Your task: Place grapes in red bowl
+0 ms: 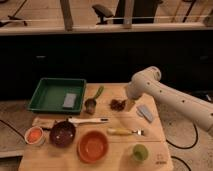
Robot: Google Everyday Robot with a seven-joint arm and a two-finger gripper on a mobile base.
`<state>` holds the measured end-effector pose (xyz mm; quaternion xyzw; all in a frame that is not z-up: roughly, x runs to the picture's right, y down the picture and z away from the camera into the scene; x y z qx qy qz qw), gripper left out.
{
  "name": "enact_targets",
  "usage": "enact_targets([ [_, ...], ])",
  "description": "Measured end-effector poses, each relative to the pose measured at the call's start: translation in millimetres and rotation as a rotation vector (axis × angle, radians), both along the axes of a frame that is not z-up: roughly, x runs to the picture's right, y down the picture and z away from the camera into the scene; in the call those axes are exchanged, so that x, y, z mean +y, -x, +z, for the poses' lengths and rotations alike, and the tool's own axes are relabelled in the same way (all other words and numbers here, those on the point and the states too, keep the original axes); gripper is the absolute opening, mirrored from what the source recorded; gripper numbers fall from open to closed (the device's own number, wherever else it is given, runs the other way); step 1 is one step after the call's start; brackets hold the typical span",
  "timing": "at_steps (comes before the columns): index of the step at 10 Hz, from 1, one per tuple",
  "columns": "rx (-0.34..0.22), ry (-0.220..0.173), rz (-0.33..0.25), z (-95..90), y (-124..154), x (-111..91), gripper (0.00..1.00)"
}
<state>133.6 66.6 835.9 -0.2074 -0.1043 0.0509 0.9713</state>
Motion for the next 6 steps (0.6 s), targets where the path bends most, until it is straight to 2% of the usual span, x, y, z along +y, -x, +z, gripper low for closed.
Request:
enact_targets([
  [6, -0.002, 0.049, 0.017, 25.4, -1, 8, 0.8],
])
